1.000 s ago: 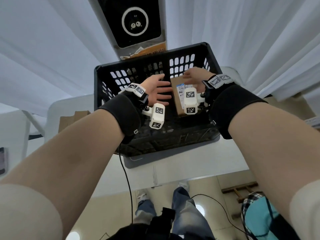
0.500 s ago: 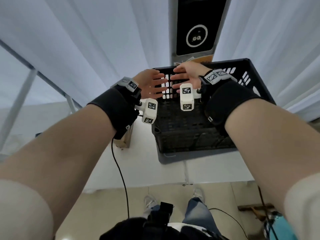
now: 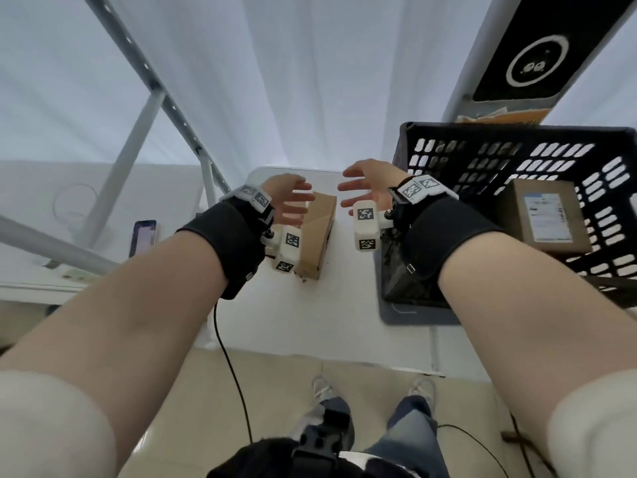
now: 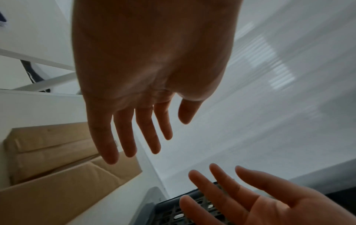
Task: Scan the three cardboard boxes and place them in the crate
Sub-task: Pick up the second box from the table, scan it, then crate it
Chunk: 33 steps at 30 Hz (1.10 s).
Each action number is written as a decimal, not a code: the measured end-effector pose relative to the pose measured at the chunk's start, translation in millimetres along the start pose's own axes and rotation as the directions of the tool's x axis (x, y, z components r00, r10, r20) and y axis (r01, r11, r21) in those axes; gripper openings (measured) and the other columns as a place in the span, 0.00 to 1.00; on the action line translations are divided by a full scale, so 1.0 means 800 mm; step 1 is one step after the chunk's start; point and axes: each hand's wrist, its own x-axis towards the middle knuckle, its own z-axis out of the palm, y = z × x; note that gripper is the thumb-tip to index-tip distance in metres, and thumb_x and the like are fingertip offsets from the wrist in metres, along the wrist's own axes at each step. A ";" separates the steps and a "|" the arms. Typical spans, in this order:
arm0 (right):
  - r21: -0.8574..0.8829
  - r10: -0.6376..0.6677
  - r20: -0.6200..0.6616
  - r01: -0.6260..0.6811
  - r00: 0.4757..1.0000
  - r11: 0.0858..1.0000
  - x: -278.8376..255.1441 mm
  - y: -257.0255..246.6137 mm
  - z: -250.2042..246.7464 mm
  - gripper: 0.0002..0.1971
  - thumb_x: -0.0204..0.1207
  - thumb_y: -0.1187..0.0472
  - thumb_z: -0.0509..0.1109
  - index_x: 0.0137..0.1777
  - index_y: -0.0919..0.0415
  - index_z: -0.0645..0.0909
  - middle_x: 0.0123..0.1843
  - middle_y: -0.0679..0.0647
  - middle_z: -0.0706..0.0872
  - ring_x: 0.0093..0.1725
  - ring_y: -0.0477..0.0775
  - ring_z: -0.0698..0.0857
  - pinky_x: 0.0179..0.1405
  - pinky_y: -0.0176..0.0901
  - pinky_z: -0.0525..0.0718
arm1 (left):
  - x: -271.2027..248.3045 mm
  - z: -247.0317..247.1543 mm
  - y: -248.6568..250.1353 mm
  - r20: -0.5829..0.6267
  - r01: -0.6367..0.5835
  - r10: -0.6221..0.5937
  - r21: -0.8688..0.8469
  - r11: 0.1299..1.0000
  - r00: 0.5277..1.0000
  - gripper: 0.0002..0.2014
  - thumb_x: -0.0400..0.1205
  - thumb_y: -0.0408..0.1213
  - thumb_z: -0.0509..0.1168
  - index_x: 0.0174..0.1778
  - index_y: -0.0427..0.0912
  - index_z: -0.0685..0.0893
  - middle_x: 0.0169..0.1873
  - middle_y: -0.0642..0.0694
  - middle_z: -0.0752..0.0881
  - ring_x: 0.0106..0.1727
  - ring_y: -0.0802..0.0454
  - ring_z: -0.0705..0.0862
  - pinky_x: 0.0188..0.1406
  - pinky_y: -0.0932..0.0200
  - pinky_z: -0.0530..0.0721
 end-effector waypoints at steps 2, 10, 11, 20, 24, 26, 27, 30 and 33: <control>-0.017 0.038 -0.018 -0.038 0.999 0.999 0.021 0.017 0.023 0.14 0.76 0.54 0.64 0.60 0.55 0.81 0.58 0.56 0.90 0.63 0.69 0.87 0.66 0.66 0.81 | 0.012 -0.013 -0.018 -0.014 0.023 -0.023 0.010 1.000 1.000 0.12 0.89 0.45 0.58 0.55 0.44 0.84 0.56 0.46 0.88 0.51 0.44 0.85 0.45 0.48 0.84; -0.036 0.201 -0.079 -0.205 0.976 0.978 0.088 0.080 0.075 0.16 0.82 0.54 0.63 0.67 0.57 0.76 0.71 0.59 0.82 0.58 0.65 0.86 0.48 0.51 0.83 | 0.076 -0.037 -0.082 -0.032 0.090 -0.090 0.001 0.996 0.995 0.11 0.87 0.47 0.62 0.58 0.47 0.84 0.53 0.50 0.83 0.67 0.42 0.78 0.63 0.38 0.82; -0.056 0.210 -0.086 -0.215 0.974 0.975 0.093 0.086 0.079 0.20 0.84 0.53 0.61 0.73 0.57 0.73 0.71 0.59 0.81 0.57 0.67 0.85 0.48 0.52 0.84 | 0.082 -0.036 -0.086 -0.028 0.089 -0.089 -0.006 0.996 0.996 0.11 0.87 0.47 0.62 0.60 0.47 0.82 0.53 0.50 0.82 0.68 0.43 0.77 0.63 0.38 0.82; -0.039 0.274 -0.101 -0.279 0.957 0.960 0.133 0.126 0.091 0.27 0.84 0.49 0.60 0.80 0.59 0.67 0.75 0.60 0.78 0.70 0.68 0.80 0.70 0.64 0.80 | 0.115 -0.027 -0.111 0.114 0.194 -0.189 -0.035 0.980 0.975 0.19 0.87 0.52 0.60 0.72 0.50 0.77 0.61 0.49 0.84 0.60 0.47 0.83 0.55 0.41 0.85; -0.056 0.273 -0.132 -0.282 0.953 0.958 0.137 0.125 0.092 0.25 0.81 0.48 0.63 0.74 0.59 0.72 0.72 0.63 0.80 0.69 0.66 0.81 0.71 0.63 0.79 | 0.112 -0.021 -0.109 0.159 0.194 -0.188 -0.023 0.981 0.969 0.17 0.86 0.54 0.60 0.66 0.50 0.77 0.58 0.51 0.86 0.60 0.47 0.85 0.66 0.38 0.82; -0.037 0.277 -0.146 -0.285 0.950 0.958 0.138 0.122 0.090 0.17 0.80 0.49 0.64 0.59 0.62 0.75 0.61 0.62 0.82 0.65 0.65 0.82 0.71 0.62 0.79 | 0.110 -0.021 -0.106 0.159 0.195 -0.190 -0.022 0.980 0.969 0.22 0.85 0.56 0.61 0.70 0.47 0.76 0.62 0.51 0.86 0.65 0.46 0.84 0.66 0.38 0.82; -0.014 0.274 -0.153 -0.279 0.950 0.960 0.137 0.121 0.088 0.16 0.80 0.49 0.64 0.55 0.63 0.76 0.56 0.61 0.81 0.64 0.64 0.82 0.72 0.62 0.78 | 0.108 -0.020 -0.103 0.159 0.193 -0.188 -0.017 0.981 0.969 0.24 0.85 0.56 0.61 0.71 0.46 0.75 0.64 0.51 0.86 0.66 0.46 0.84 0.66 0.39 0.82; -0.064 0.219 -0.170 -0.232 0.961 0.971 0.129 0.109 0.084 0.25 0.83 0.50 0.61 0.75 0.63 0.71 0.44 0.54 0.75 0.54 0.56 0.81 0.75 0.59 0.76 | 0.099 -0.021 -0.091 0.174 0.182 -0.178 -0.009 0.983 0.969 0.27 0.85 0.58 0.60 0.74 0.43 0.75 0.60 0.51 0.86 0.67 0.46 0.82 0.67 0.35 0.78; -0.152 0.117 -0.173 -0.144 0.978 0.978 0.108 0.088 0.078 0.27 0.85 0.52 0.58 0.81 0.64 0.67 0.39 0.49 0.70 0.43 0.54 0.75 0.76 0.58 0.75 | 0.090 -0.022 -0.077 0.175 0.163 -0.157 -0.020 0.986 0.972 0.33 0.83 0.58 0.62 0.80 0.41 0.73 0.48 0.51 0.85 0.68 0.44 0.80 0.70 0.29 0.74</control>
